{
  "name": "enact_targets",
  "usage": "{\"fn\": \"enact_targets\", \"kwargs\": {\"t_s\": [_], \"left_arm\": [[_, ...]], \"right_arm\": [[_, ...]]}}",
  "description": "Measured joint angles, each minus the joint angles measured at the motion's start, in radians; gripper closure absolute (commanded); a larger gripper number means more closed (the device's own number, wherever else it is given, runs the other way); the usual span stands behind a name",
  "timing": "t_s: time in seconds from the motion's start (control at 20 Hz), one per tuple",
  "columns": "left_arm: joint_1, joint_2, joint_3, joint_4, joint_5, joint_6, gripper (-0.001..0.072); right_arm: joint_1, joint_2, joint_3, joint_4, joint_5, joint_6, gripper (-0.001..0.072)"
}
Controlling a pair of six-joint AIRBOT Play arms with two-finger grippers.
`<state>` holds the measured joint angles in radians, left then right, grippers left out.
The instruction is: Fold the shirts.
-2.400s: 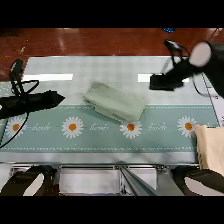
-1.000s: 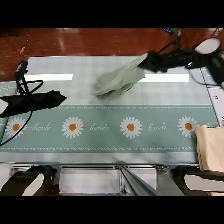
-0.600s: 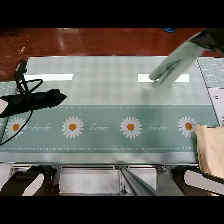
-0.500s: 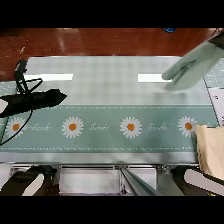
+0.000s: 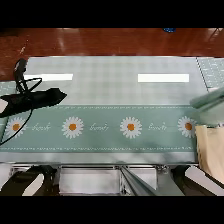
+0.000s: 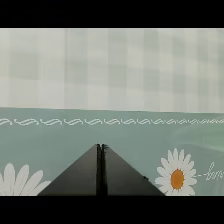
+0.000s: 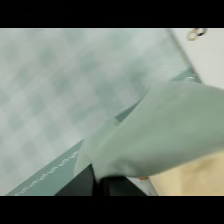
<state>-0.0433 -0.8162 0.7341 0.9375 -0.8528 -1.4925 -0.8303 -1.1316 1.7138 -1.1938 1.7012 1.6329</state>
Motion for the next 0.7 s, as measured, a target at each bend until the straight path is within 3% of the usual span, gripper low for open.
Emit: {"fn": "enact_targets", "kwargs": {"t_s": [0.4,0.5,0.6,0.7], "left_arm": [[0.000,0.000,0.000,-0.039,0.043,0.006,0.0685],[0.000,0.000,0.000,-0.043,0.054,0.006,0.0685],[0.000,0.000,0.000,-0.045,0.065,0.011,0.0685],[0.000,-0.003,0.000,-0.048,0.081,0.016,0.0685]], "right_arm": [[-0.291,0.303,-0.413,-0.349,0.034,-0.012,0.0690],[-0.351,0.369,-0.535,-0.427,0.032,0.003,0.0559],[-0.383,0.423,-0.648,-0.508,0.031,0.027,0.0340],[-0.400,0.460,-0.736,-0.563,0.077,0.042,0.0299]]}}
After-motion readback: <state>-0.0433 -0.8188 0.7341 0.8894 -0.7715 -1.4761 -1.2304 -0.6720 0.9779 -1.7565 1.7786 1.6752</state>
